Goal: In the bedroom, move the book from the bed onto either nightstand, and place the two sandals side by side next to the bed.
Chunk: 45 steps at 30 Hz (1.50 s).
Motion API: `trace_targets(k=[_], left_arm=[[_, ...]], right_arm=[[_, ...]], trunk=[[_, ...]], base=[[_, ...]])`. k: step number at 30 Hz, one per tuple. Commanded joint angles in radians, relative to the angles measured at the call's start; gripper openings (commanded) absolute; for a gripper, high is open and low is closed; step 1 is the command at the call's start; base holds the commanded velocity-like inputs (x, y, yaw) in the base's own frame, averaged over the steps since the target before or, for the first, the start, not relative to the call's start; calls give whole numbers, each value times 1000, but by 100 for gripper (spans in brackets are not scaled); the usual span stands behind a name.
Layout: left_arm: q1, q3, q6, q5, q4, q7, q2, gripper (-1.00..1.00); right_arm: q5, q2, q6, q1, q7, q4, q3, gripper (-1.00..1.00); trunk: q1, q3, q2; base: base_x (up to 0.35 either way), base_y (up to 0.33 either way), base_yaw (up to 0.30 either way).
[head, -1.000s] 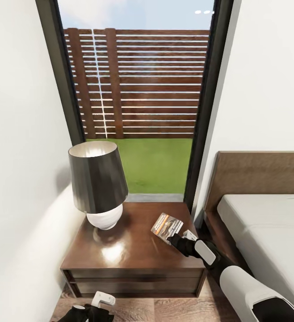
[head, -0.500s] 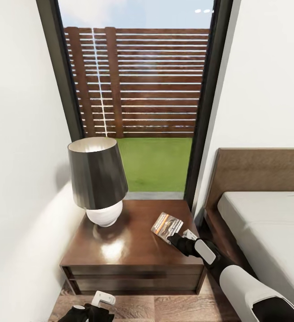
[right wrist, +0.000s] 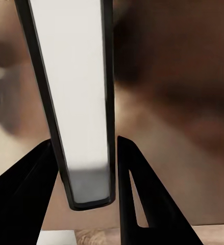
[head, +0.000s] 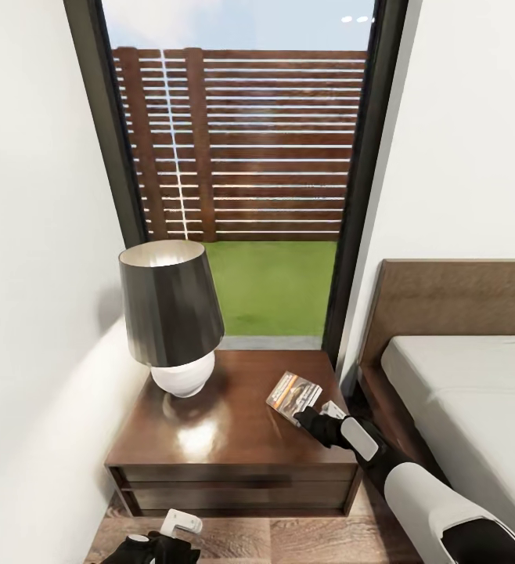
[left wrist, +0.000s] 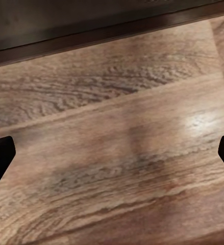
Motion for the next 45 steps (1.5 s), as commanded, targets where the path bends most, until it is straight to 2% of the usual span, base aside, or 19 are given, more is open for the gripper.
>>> trace_targets(k=[1,2,3,45], left_arm=[[0,1,5,-7,-3,-3,0,100],[0,1,5,-7,-3,-3,0,100],[0,1,5,-7,-3,-3,0,100],[0,-1,5,-7,-3,-3,0,100]], right_arm=[[28,-1,1,0,-21,2,5,-100],[28,-1,1,0,-21,2,5,-100],[28,-1,1,0,-22,2,5,100],[27,-5,1,0,-23,2,4,100]], trunk=[[0,-1,0],[0,-1,0],[0,-1,0],[0,-1,0]], base=[[0,0,0],[0,0,0],[0,0,0],[0,0,0]])
